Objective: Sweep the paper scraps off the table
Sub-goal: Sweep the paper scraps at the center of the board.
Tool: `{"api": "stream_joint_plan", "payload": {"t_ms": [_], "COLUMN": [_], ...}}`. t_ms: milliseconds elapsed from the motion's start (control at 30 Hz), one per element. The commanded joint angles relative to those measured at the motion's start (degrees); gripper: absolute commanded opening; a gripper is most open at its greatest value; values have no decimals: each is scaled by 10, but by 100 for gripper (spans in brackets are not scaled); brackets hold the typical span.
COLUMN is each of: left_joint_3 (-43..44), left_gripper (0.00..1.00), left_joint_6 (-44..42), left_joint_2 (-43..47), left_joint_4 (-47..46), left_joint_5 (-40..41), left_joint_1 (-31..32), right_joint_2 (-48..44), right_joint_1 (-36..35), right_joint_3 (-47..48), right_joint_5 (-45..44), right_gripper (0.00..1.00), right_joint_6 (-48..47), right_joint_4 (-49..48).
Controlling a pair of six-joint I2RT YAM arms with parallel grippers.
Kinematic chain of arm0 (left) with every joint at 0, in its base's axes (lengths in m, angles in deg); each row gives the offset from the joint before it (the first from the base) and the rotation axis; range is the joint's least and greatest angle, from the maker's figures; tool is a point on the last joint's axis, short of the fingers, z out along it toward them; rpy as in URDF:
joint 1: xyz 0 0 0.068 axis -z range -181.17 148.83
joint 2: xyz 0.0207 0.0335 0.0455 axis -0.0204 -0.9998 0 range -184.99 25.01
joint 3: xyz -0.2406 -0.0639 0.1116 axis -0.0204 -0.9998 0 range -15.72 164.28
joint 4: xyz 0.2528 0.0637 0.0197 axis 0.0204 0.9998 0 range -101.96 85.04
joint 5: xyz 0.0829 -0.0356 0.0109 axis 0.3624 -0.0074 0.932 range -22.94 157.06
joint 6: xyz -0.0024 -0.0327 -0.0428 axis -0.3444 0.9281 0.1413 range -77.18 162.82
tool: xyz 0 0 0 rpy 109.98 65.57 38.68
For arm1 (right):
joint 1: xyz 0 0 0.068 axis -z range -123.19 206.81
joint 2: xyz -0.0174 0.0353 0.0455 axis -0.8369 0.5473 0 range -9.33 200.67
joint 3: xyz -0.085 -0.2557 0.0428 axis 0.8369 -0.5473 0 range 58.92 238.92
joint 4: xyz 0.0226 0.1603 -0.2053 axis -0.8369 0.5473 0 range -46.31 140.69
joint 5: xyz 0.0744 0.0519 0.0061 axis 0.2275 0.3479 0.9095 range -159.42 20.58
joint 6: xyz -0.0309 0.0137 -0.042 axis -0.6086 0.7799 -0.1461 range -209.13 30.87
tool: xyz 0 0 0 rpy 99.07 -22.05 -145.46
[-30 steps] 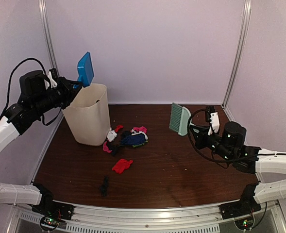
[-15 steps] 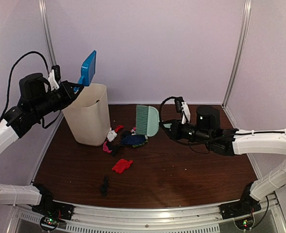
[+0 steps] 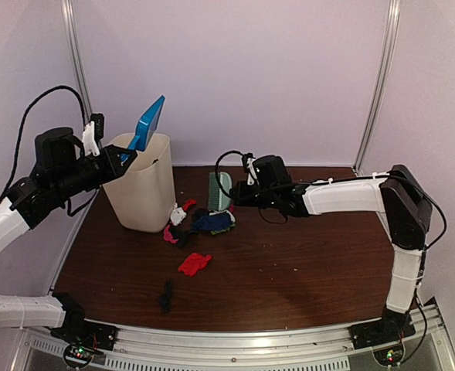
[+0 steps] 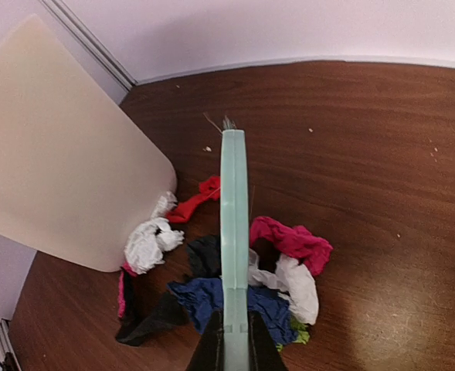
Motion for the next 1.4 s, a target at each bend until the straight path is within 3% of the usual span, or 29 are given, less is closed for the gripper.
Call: {"api": "stream_joint_plan", "payload": {"t_ms": [0,367,700,833,967,1100,1367], "left_joint_3": [-11,-11,-2,10,24,33,15], "left_gripper": [0,0,0,0,0,0,0], "left_joint_6": [-34,-48,-56,-70,-88,-113,-153], "left_joint_2": [13,-1,-29,-51,-77,-91,-100], "left_joint_4": [-4,-4,-5,-5,-4,-4,16], "left_joint_5": [11,20,35,48,63,63,75], "left_joint_1": [10,38,69,94,126,156,210], "right_joint_2": [10,-103,-350,-448,-485,-447,-378], "right_joint_1": [12,13,13,11,10,10,34], "right_joint_3": [-16,-212,-368,-365,-340,-303,-241], "right_joint_5": [-15,-71,-134,-121,-89,-82,-156], "right_gripper": [0,0,0,0,0,0,0], "right_joint_6": [12,17,30,19,2,-26,-122], "right_joint_4": [35,33,135,167,158,143,134]}}
